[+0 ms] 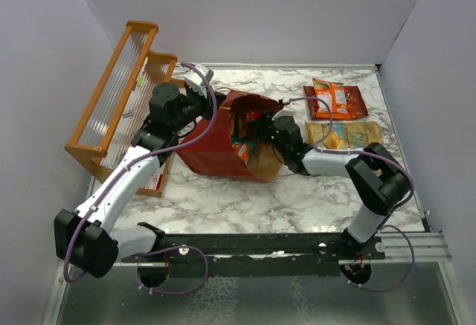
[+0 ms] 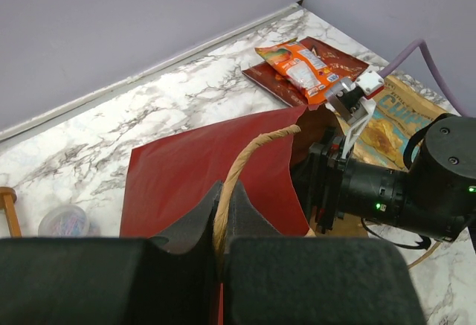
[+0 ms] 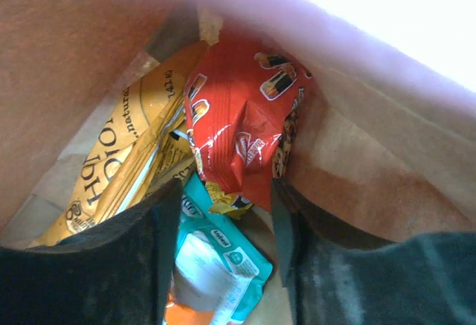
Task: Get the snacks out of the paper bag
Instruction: Take out the snack from the paper bag.
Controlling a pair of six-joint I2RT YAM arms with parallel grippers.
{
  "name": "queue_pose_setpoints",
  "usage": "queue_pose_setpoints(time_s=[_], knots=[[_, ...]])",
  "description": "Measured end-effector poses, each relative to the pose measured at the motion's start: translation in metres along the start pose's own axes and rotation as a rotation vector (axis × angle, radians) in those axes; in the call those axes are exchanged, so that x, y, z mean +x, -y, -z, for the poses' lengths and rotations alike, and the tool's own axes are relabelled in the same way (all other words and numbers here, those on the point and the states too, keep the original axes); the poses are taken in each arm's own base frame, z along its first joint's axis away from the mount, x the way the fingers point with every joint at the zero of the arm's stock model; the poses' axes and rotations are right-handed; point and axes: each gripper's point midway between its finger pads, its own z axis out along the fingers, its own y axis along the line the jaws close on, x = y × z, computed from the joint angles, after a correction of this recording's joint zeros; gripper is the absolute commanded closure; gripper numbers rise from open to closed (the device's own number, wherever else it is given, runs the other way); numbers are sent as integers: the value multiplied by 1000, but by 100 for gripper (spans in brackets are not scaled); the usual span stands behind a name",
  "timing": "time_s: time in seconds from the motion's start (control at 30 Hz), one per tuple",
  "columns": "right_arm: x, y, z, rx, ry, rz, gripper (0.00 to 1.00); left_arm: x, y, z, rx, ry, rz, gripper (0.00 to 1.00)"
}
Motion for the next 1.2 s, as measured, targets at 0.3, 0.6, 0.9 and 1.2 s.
queue_pose_setpoints(time_s=[0.3, 0.6, 0.9, 1.2], knots=[[-8, 2, -16, 45, 40, -15, 46, 0, 3, -1, 8, -1, -1, 100], [-14, 1, -24, 55, 60, 0, 75, 0, 5, -1, 12, -1, -1, 100], [-19, -5, -18, 26, 56, 32, 99, 1, 5, -1, 12, -2, -2, 100], [-71, -54, 38, -182, 99, 113, 99, -1, 2, 0, -9, 3, -3, 100]])
